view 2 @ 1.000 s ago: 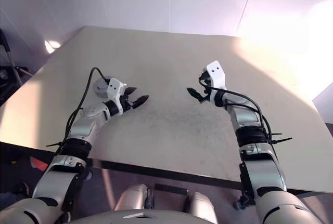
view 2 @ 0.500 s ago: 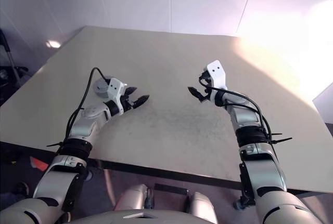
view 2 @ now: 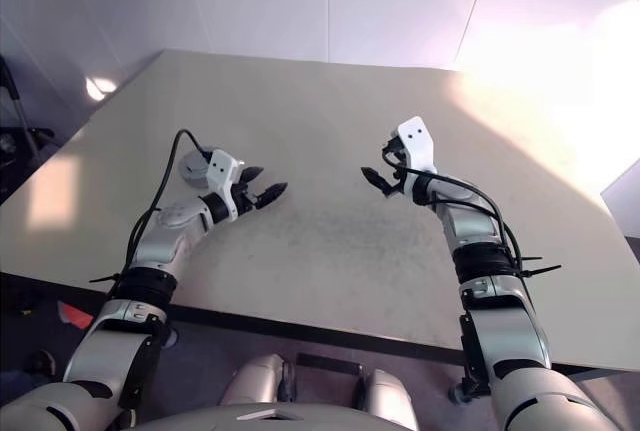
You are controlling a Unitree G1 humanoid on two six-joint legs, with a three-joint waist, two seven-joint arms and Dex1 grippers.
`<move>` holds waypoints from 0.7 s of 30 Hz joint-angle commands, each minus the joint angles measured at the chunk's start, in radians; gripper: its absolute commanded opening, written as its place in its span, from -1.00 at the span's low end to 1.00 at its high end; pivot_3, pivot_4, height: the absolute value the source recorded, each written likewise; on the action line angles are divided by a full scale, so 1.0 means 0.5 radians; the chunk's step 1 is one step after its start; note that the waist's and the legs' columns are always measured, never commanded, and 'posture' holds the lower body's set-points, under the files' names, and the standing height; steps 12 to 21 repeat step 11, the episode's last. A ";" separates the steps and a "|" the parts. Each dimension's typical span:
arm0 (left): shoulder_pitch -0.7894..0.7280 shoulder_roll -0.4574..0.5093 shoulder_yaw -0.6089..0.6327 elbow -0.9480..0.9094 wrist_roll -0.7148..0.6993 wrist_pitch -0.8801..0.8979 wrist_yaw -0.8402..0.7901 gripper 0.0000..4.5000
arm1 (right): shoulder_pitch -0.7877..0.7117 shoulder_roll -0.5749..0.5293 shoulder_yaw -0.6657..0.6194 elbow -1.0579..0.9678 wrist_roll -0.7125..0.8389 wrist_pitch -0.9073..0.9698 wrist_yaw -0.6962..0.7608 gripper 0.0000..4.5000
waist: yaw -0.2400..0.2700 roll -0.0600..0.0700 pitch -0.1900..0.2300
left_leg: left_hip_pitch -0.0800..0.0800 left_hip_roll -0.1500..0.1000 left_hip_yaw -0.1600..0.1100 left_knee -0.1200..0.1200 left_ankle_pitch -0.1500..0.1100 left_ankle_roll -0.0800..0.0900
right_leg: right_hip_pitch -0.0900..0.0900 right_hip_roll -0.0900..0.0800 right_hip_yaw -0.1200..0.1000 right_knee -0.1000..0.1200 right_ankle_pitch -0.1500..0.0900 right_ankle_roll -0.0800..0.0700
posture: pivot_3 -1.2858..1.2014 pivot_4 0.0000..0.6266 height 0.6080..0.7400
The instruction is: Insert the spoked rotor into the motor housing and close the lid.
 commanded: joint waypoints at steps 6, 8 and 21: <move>-0.050 -0.011 0.035 -0.067 -0.014 -0.020 0.019 0.83 | -0.031 -0.010 -0.033 -0.030 -0.010 -0.031 -0.019 0.99 | 0.000 0.000 0.000 | 0.000 0.000 0.000 0.000 0.000 0.000 | 0.000 0.000 0.000 0.000 0.000 0.000 | 0.03 -1.00 1.00; -0.060 -0.010 0.028 -0.059 -0.003 -0.027 0.021 0.83 | -0.046 -0.013 -0.041 -0.004 -0.012 -0.038 -0.030 0.99 | 0.000 0.000 0.000 | 0.000 0.000 0.000 0.000 0.000 0.000 | 0.000 0.000 0.000 0.000 0.000 0.000 | 0.03 -1.00 1.00; -0.070 -0.002 0.034 -0.055 -0.006 -0.025 0.018 0.83 | -0.058 -0.001 -0.032 -0.003 -0.012 -0.034 -0.035 0.99 | 0.000 0.000 0.000 | 0.000 0.000 0.000 0.000 0.000 0.000 | 0.000 0.000 0.000 0.000 0.000 0.000 | 0.03 -1.00 1.00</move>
